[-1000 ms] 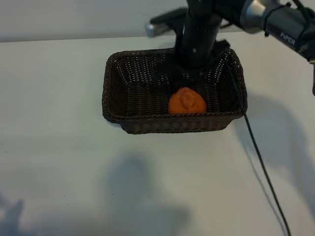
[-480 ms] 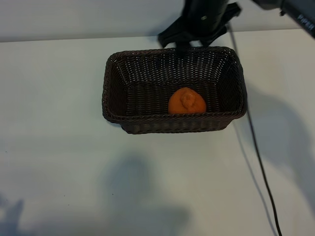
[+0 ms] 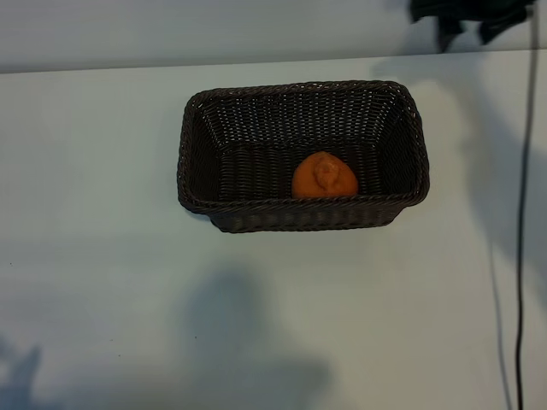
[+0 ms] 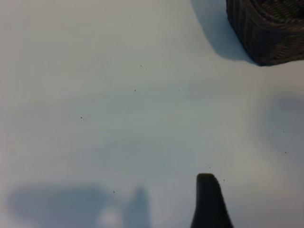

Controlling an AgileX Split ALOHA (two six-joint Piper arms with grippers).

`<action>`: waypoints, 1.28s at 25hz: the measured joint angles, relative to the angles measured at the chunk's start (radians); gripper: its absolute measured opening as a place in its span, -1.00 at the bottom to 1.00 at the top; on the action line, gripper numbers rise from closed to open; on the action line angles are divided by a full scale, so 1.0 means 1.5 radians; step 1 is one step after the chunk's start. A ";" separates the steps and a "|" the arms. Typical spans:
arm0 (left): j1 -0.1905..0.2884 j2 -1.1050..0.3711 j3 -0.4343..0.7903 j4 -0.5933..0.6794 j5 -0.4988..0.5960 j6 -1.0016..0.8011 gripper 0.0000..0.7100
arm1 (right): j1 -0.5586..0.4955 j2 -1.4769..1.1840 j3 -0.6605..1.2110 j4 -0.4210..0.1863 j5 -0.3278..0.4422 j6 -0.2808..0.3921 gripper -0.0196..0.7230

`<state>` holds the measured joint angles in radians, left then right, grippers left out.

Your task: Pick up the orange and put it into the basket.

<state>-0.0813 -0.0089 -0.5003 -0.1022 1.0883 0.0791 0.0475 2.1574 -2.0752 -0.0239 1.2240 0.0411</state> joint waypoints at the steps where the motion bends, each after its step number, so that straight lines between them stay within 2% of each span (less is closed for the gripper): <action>1: 0.000 0.000 0.000 0.000 0.000 0.000 0.33 | -0.019 0.000 0.000 -0.002 0.000 -0.001 0.42; 8: 0.000 0.000 0.000 0.000 0.000 0.000 0.33 | -0.129 0.000 0.000 -0.013 0.000 -0.001 0.41; 13: 0.000 0.000 0.000 0.000 0.000 0.000 0.33 | -0.169 -0.001 0.000 0.016 0.000 -0.001 0.41; 21: 0.000 0.000 0.000 0.000 0.000 0.000 0.33 | -0.180 -0.087 0.019 0.030 0.001 -0.018 0.41; 32: 0.000 0.000 0.000 0.000 0.000 0.000 0.33 | -0.180 -0.344 0.166 0.030 0.001 -0.024 0.41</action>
<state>-0.0813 -0.0089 -0.5003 -0.1022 1.0883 0.0791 -0.2226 1.6417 -1.8267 0.0211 1.2259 0.0059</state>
